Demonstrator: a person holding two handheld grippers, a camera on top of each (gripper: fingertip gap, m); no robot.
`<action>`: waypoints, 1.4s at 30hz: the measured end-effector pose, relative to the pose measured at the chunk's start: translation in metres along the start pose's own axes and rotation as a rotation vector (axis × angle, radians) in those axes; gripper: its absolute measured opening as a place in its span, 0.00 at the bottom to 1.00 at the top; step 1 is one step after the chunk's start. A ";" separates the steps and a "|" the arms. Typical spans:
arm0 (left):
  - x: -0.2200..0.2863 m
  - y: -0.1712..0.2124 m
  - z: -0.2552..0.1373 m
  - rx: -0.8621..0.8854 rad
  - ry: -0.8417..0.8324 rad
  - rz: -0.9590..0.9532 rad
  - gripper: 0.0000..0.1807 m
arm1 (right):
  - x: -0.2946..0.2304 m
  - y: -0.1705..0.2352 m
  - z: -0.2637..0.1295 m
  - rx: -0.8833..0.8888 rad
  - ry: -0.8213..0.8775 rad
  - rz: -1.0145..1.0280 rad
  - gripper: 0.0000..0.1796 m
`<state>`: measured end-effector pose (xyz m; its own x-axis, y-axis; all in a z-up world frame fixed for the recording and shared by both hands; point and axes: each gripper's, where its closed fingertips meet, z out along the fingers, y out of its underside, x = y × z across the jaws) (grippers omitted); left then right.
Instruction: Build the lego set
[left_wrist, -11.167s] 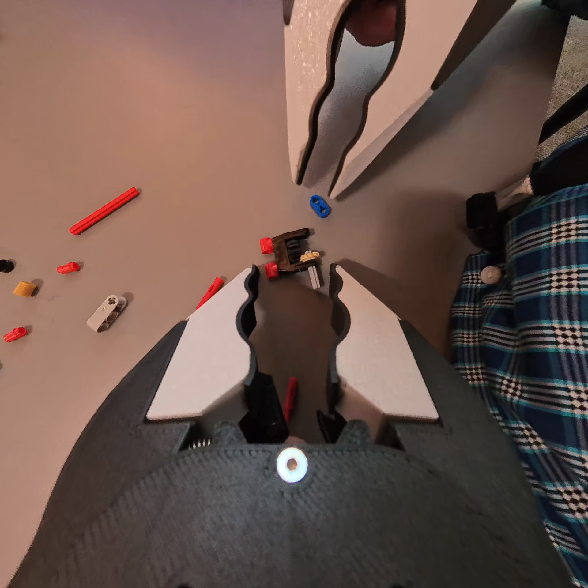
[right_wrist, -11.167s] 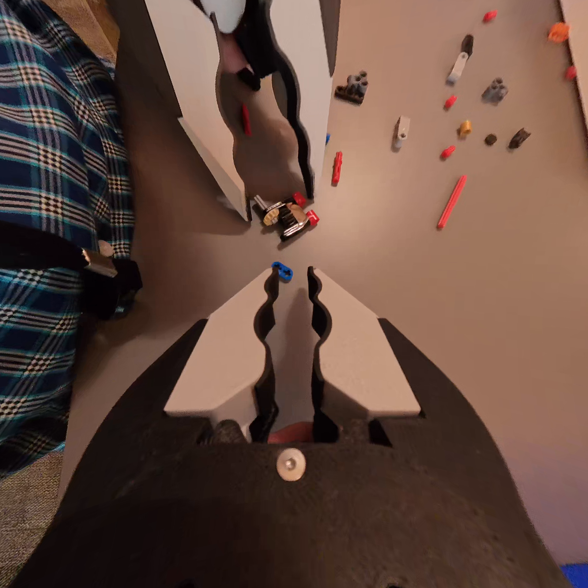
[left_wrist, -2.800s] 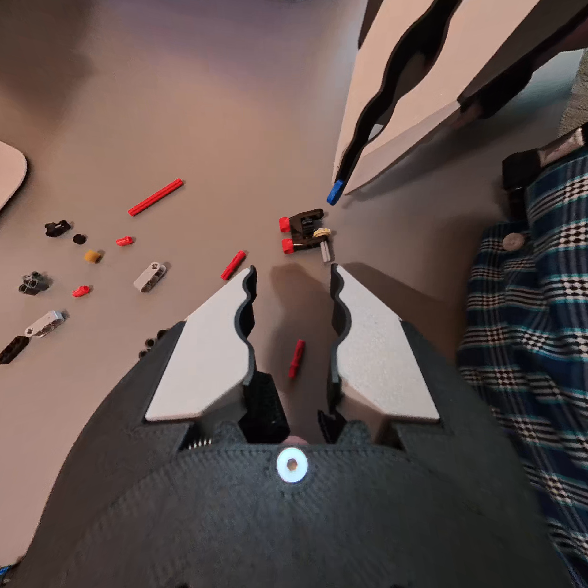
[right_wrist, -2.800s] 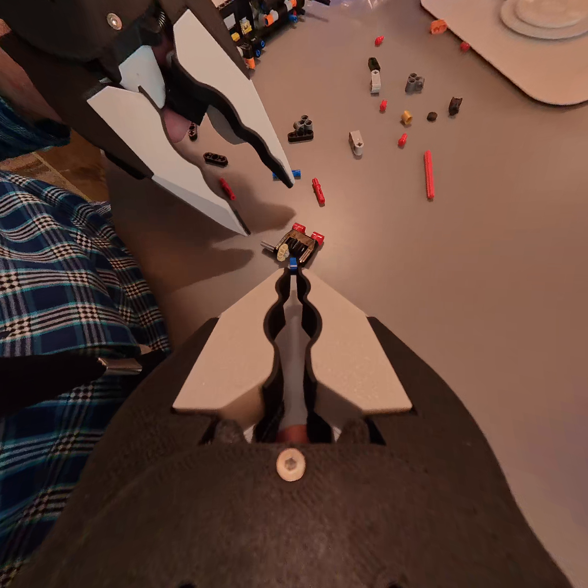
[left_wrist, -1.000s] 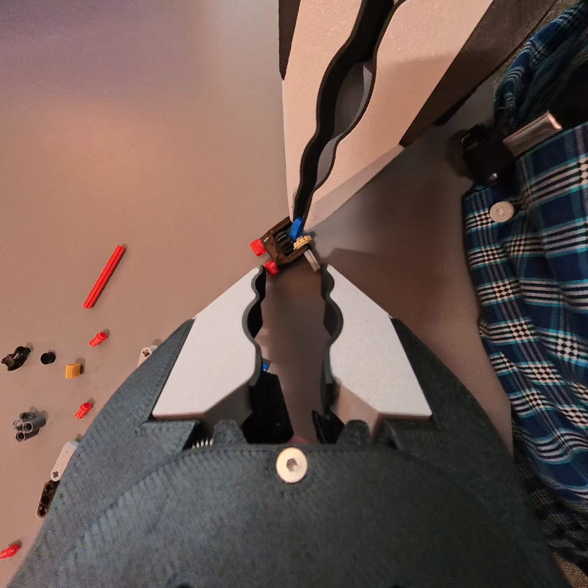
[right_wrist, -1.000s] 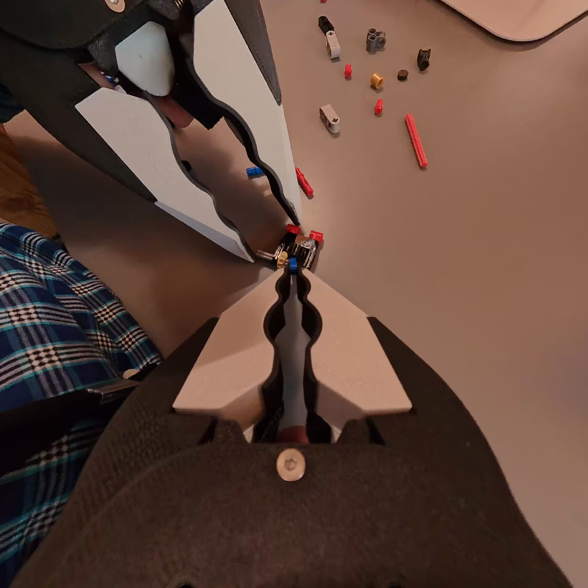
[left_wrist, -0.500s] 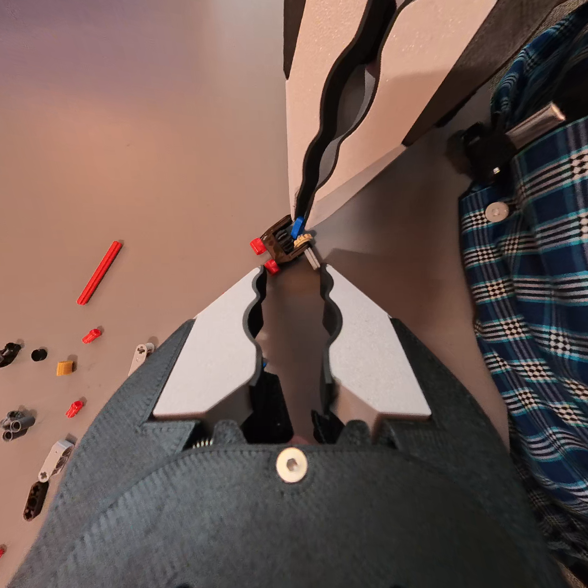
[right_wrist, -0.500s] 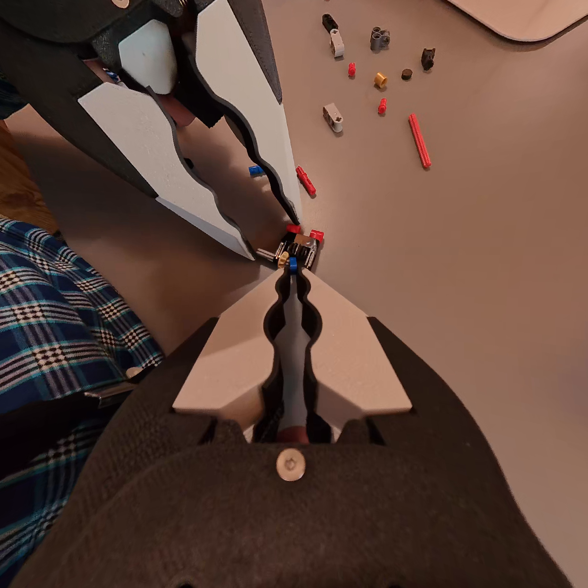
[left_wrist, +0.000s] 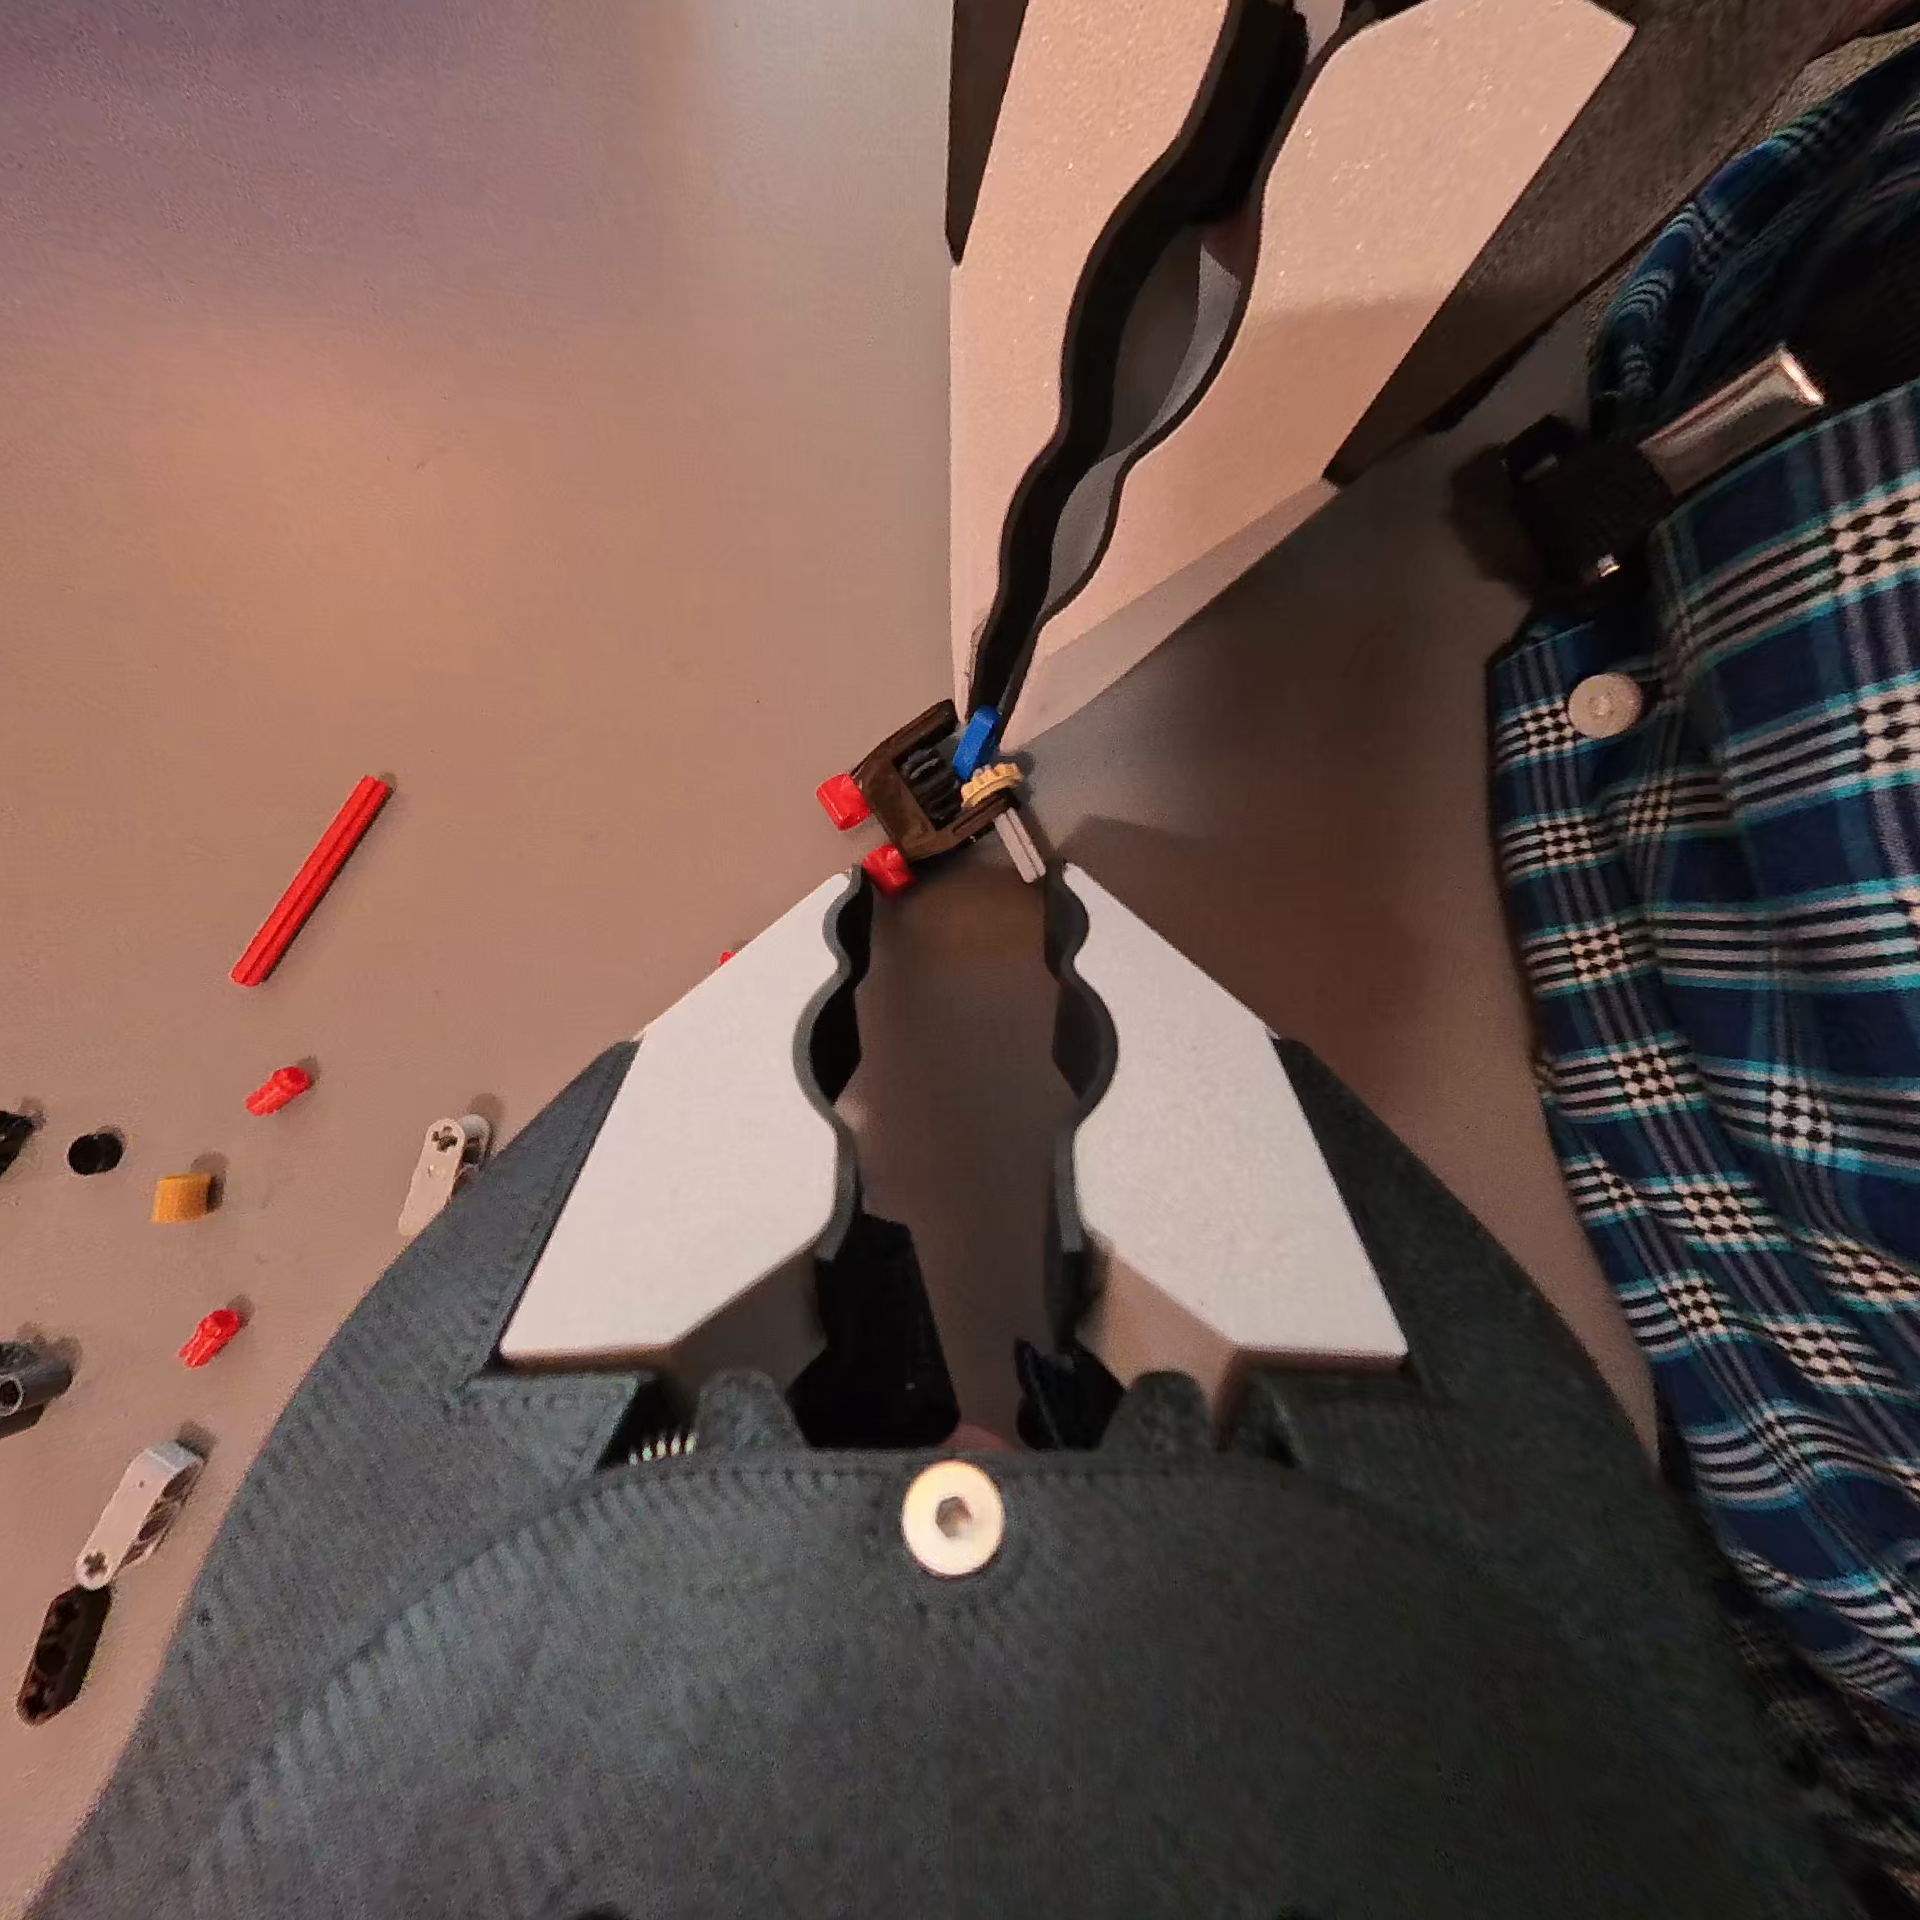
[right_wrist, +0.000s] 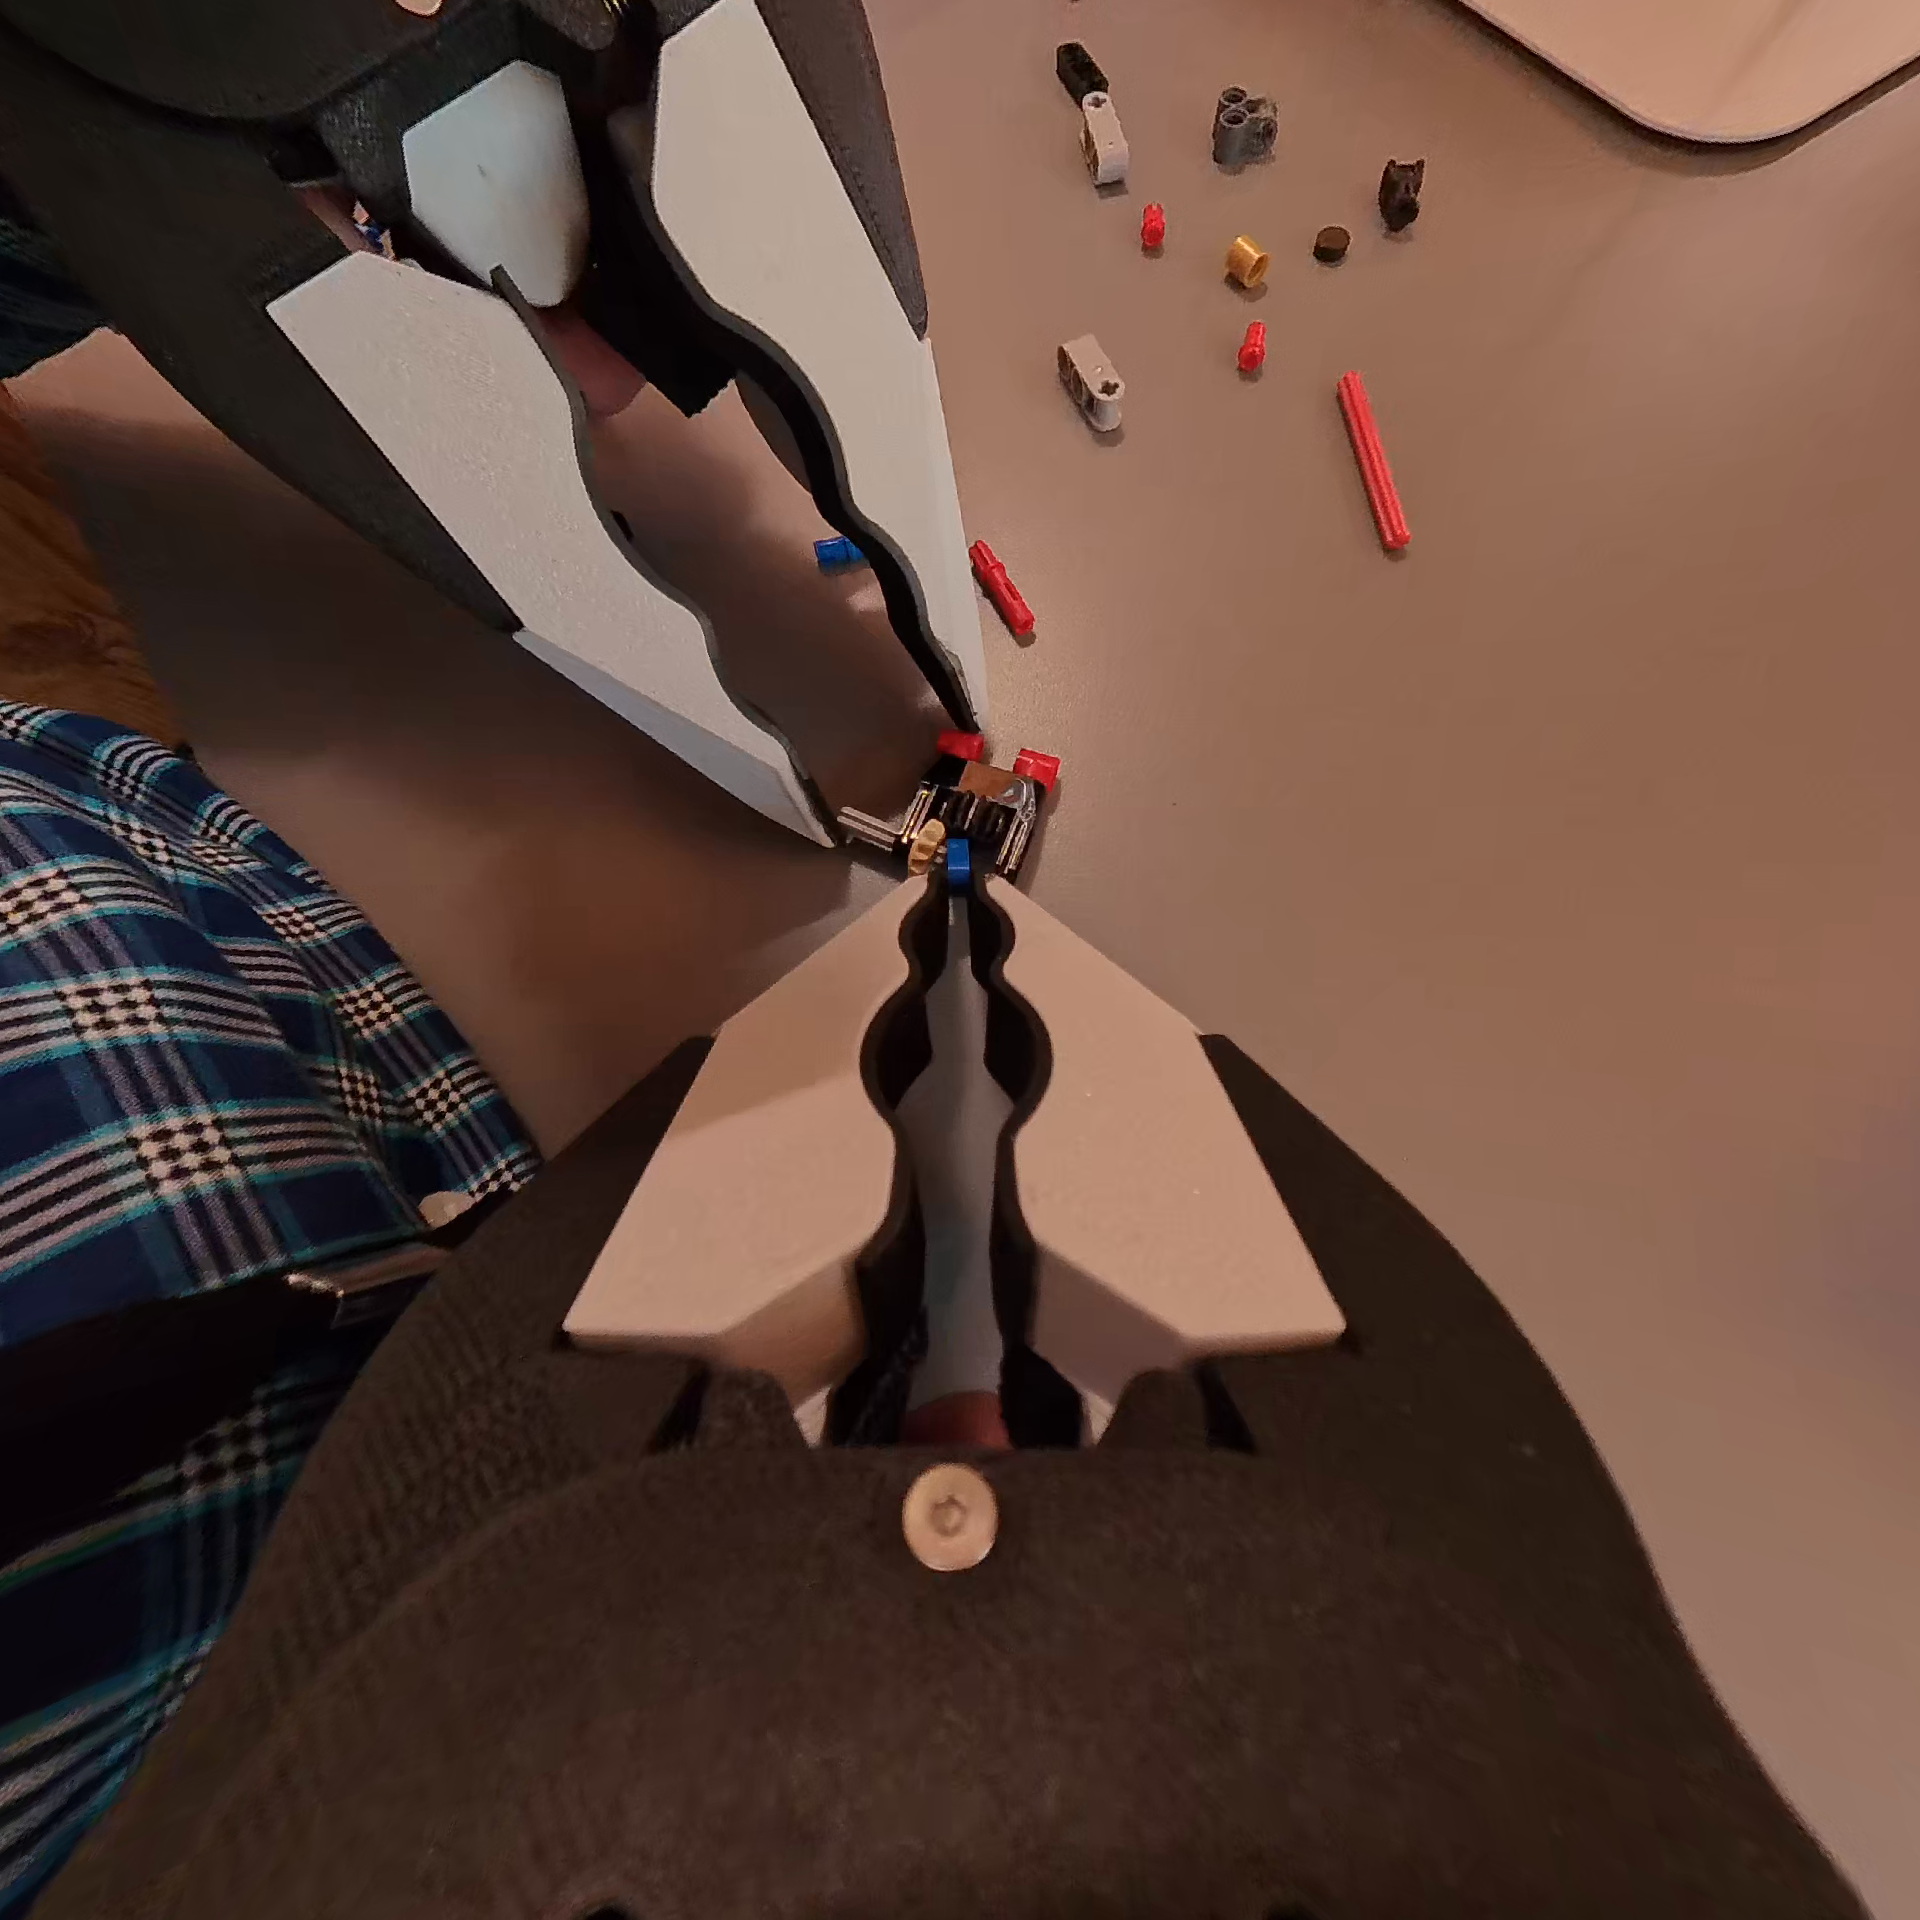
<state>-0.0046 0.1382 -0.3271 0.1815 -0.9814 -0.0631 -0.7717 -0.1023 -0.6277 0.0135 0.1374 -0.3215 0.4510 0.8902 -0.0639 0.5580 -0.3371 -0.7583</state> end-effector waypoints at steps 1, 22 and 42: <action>0.000 0.000 0.000 0.001 -0.001 -0.001 0.17 | 0.000 0.000 0.000 0.000 0.000 -0.001 0.00; 0.003 -0.001 0.002 0.021 0.013 -0.037 0.17 | -0.001 0.000 -0.001 -0.001 0.008 -0.017 0.00; 0.004 -0.001 0.002 0.020 0.005 -0.085 0.16 | -0.007 0.003 0.000 -0.011 0.064 -0.113 0.01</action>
<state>-0.0018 0.1351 -0.3286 0.2433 -0.9699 -0.0051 -0.7413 -0.1826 -0.6459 0.0119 0.1302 -0.3240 0.4280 0.9016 0.0631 0.6151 -0.2394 -0.7512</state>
